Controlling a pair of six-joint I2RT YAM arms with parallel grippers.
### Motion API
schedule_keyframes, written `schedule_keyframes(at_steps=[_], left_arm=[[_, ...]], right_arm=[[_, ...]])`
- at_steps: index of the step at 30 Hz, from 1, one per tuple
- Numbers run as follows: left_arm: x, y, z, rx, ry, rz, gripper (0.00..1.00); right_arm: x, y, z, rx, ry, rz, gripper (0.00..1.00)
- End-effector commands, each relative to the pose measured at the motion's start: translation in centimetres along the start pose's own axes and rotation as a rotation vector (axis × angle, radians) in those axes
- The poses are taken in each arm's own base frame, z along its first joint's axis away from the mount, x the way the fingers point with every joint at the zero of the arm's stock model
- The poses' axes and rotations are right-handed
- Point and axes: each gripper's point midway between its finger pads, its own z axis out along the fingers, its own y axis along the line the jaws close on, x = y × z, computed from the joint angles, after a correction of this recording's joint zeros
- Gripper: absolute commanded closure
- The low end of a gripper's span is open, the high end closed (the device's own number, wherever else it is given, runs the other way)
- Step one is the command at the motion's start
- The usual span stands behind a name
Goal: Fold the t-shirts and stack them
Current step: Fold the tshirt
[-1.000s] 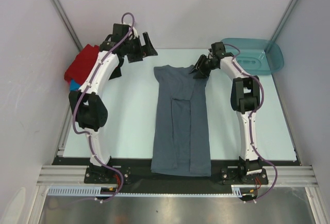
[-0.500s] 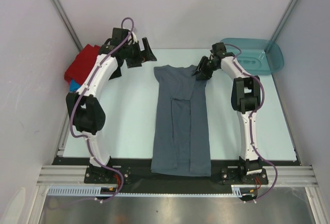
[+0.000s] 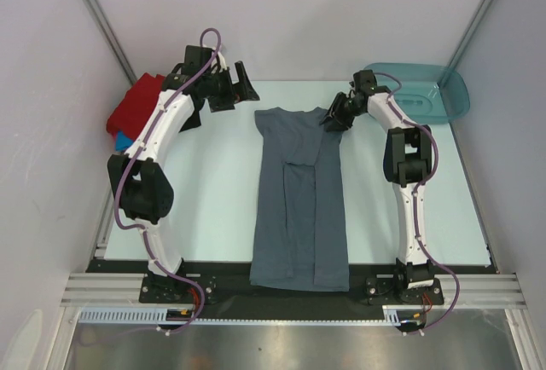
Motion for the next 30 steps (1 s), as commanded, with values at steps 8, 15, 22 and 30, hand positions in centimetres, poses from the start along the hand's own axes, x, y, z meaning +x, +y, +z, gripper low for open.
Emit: schedule_keyframes(at_steps=[8, 15, 22, 30], left_arm=[[-0.6, -2.0, -1.9, 0.045, -0.029, 0.014, 0.00], [-0.4, -1.9, -1.7, 0.045, -0.019, 0.008, 0.00], [-0.4, -2.0, -1.2, 0.054, -0.017, 0.004, 0.00], [0.0, -2.2, -0.8, 0.057, -0.011, 0.002, 0.00]], right_arm=[[-0.6, 0.8, 0.8, -0.065, 0.009, -0.005, 0.60], [-0.4, 1.4, 0.4, -0.089, 0.018, -0.021, 0.87], [-0.4, 2.7, -1.3, -0.118, -0.005, -0.089, 1.00], [-0.2, 4.0, -3.3, -0.149, -0.024, -0.177, 1.00]])
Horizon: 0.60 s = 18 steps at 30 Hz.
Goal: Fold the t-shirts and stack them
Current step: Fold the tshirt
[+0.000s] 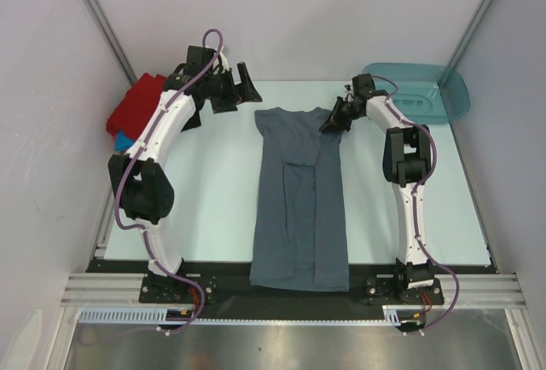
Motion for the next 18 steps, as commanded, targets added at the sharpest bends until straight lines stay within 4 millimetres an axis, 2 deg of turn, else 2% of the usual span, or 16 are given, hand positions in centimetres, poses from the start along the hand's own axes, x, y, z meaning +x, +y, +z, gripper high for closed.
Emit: schedule_keyframes(at_steps=[1, 10, 16, 18], left_arm=[[-0.4, -1.6, -0.8, 0.040, -0.031, 0.008, 0.00], [-0.1, -2.0, -0.9, 0.045, -0.035, 0.008, 0.00], [0.1, -2.1, -1.0, 0.044, -0.032, 0.009, 0.00], [0.2, -2.0, -0.9, 0.043, -0.030, 0.009, 0.00]], right_arm=[[-1.4, 4.5, -4.3, -0.091, -0.076, -0.141, 1.00], [-1.3, 7.2, -6.1, -0.179, -0.094, -0.244, 1.00], [-1.7, 8.0, -7.0, -0.186, -0.121, -0.258, 1.00], [-1.9, 7.6, -7.1, -0.158, -0.133, -0.257, 1.00]])
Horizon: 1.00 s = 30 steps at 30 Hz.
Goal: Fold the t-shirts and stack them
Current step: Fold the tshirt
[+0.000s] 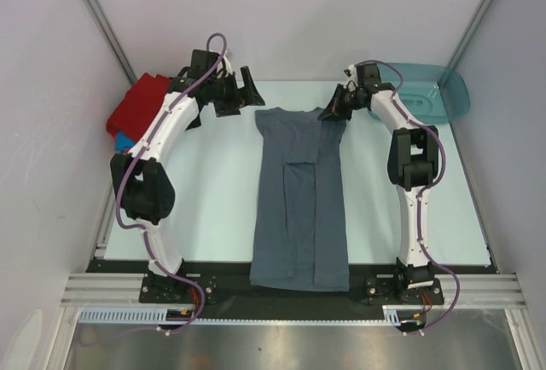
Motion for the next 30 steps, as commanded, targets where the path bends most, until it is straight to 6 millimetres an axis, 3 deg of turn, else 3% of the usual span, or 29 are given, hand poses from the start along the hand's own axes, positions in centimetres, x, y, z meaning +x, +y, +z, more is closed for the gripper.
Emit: schedule_keyframes(at_steps=[1, 9, 19, 24, 30], left_arm=[[-0.8, -1.9, -1.7, 0.041, -0.051, 0.019, 0.00], [-0.4, -2.0, -1.5, 0.043, -0.044, 0.015, 0.00], [-0.4, -2.3, -1.3, 0.057, -0.037, 0.012, 0.00], [-0.2, -2.2, -1.1, 0.059, -0.030, 0.012, 0.00], [0.0, -2.2, -1.1, 0.054, -0.022, 0.014, 0.00]], right_arm=[[-1.8, 2.8, -2.8, -0.015, -0.077, -0.087, 1.00], [-1.6, 2.9, -4.7, 0.044, -0.104, -0.134, 1.00], [0.1, 1.6, -5.4, 0.117, -0.093, -0.130, 1.00], [2.1, -0.4, -4.3, 0.162, -0.022, -0.080, 1.00], [3.1, -0.7, -4.1, 0.226, -0.025, -0.089, 1.00]])
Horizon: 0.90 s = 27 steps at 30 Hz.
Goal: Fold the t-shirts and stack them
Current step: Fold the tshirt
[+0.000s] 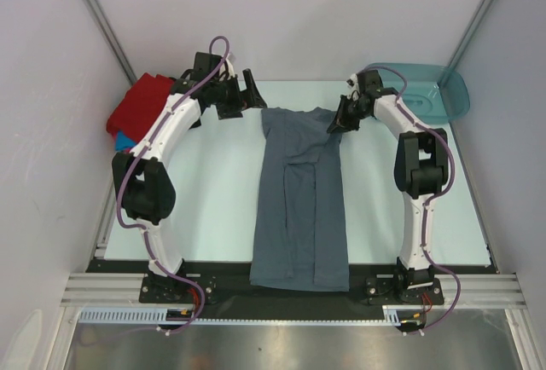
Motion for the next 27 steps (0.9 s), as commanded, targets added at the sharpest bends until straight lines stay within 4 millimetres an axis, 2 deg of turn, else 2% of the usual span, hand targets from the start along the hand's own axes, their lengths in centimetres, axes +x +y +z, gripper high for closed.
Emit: schedule_keyframes(at_steps=[1, 8, 9, 10, 11, 13, 14, 16, 18, 21, 25, 27], left_arm=[[-0.7, -2.2, -1.8, 0.052, -0.037, 0.022, 0.00], [-0.6, -2.1, -1.7, 0.055, -0.029, 0.025, 0.00], [-0.6, -2.2, -1.8, 0.056, -0.030, 0.029, 0.00], [-0.5, -2.1, -1.7, 0.055, -0.026, 0.027, 0.00], [-0.4, -2.2, -1.7, 0.058, -0.023, 0.028, 0.00], [-0.3, -2.2, -1.9, 0.057, -0.020, 0.031, 0.00], [-0.3, -2.1, -1.9, 0.056, -0.019, 0.032, 0.00], [-0.3, -2.1, -2.0, 0.056, -0.019, 0.038, 0.00], [-0.2, -2.1, -2.1, 0.054, -0.017, 0.040, 0.00], [0.0, -2.1, -2.1, 0.058, -0.013, 0.040, 0.00], [0.1, -2.2, -2.3, 0.061, -0.015, 0.044, 0.00], [0.1, -2.1, -2.4, 0.060, -0.014, 0.047, 0.00]], right_arm=[[0.0, 1.0, -1.6, 0.044, -0.032, -0.036, 1.00], [0.8, -0.2, -0.8, 0.089, -0.016, -0.007, 1.00], [0.9, -0.4, -0.6, 0.096, -0.012, -0.006, 0.95], [0.9, -0.5, -0.7, 0.102, -0.016, -0.007, 0.82], [0.7, -0.6, -0.7, 0.117, -0.023, -0.007, 0.54], [0.2, -0.1, -1.4, 0.119, -0.049, -0.023, 0.48], [-0.3, -0.2, -1.8, 0.137, -0.070, -0.030, 0.35], [-1.3, 0.4, -2.8, 0.147, -0.111, -0.048, 0.24], [-2.2, 1.4, -4.1, 0.140, -0.147, -0.062, 0.23], [-1.5, 3.1, -4.9, 0.101, -0.124, -0.049, 0.27], [1.8, 5.7, -4.2, 0.019, -0.024, 0.024, 0.34], [3.4, 8.0, -4.0, -0.092, 0.034, 0.118, 0.37]])
